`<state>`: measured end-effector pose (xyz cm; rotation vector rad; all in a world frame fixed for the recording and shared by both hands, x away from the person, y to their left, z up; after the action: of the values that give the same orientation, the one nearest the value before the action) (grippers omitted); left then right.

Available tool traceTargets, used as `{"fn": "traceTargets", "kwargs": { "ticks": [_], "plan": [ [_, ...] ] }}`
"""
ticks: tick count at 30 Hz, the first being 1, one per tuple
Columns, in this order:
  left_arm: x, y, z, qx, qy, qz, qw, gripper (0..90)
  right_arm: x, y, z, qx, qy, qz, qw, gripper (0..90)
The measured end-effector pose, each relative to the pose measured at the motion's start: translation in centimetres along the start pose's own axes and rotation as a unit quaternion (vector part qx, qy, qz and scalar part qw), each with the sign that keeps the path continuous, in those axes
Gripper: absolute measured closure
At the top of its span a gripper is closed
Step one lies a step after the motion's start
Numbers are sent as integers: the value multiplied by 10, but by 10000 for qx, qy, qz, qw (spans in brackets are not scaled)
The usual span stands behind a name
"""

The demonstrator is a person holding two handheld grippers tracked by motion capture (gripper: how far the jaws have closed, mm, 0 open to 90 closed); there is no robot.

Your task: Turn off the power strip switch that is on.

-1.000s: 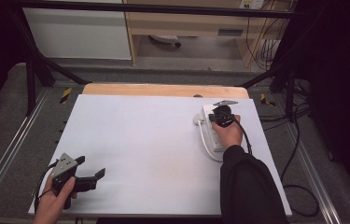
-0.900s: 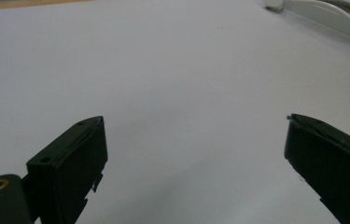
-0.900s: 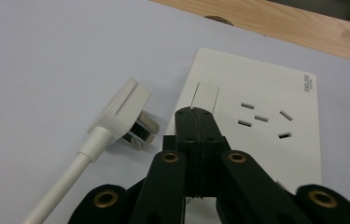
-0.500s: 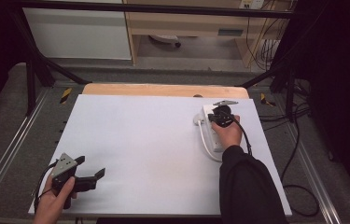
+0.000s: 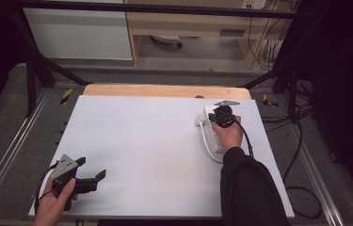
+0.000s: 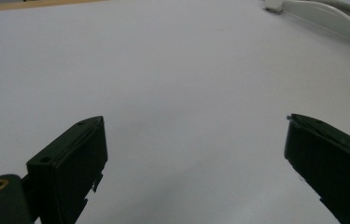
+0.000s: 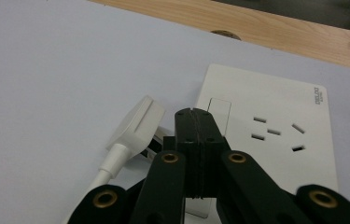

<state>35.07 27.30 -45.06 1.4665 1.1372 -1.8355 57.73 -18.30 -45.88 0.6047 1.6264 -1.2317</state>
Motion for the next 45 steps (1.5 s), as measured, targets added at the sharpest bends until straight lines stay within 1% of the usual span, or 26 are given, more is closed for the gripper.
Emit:
{"fn": "traceTargets", "kwargs": {
  "ticks": [1, 4, 6, 9, 11, 13, 15, 26, 29, 36, 38, 42, 45],
  "plan": [
    [0, 0, 0, 2, 2, -3, 10000, 60, -1, 0, 0, 1, 7, 20, 10000, 900],
    [0, 0, 0, 4, 2, -5, 10000, 60, -8, -3, 0, -42, 209, 191, 9996, 900],
    [-1, 1, 1, 29, -28, 31, 10000, 60, -13, -5, 0, -71, 213, 273, 9994, 900],
    [-1, 0, 0, 23, -10, 44, 10000, 60, -19, -8, 0, -101, 327, 397, 9986, 900],
    [-1, 0, 1, 49, -45, 47, 10000, 60, -21, -9, 0, -94, 414, 425, 9982, 891],
    [-2, 0, 1, 40, -24, 48, 10000, 60, -22, -10, -1, -100, 436, 451, 9980, 879],
    [-2, 0, 1, 67, -61, 60, 9999, 60, -23, -11, -1, -94, 453, 461, 9979, 867],
    [-2, 0, 1, 65, -80, 70, 9999, 60, -33, -12, -3, -108, 438, 519, 9976, 796],
    [-2, 0, 1, 71, -72, 66, 9999, 60, -34, -11, -5, -131, 420, 532, 9976, 749],
    [-2, 0, 1, 69, -95, 78, 9999, 60, -38, -11, -11, -198, 511, 570, 9969, 626],
    [-2, 0, 1, 76, -101, 85, 9999, 60, -38, -11, -12, -220, 514, 581, 9967, 569],
    [-2, 1, 2, 118, -97, 87, 9998, 60, -40, -12, -12, -242, 642, 612, 9958, 453],
    [-3, 0, 2, 116, -104, 95, 9998, 60, -41, -12, -13, -203, 661, 599, 9958, 373]
  ]
}}
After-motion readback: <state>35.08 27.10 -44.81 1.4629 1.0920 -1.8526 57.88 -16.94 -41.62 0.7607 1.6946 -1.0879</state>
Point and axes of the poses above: each handheld gripper's, and its own axes: y roughly forward along the jaws, x roughly out of its underside, z roughly to its right, the point moved 5 cm from there along y, roughly forward along the jaws, and after that the axes turned 12 degrees about z, right-handed, at the moved point
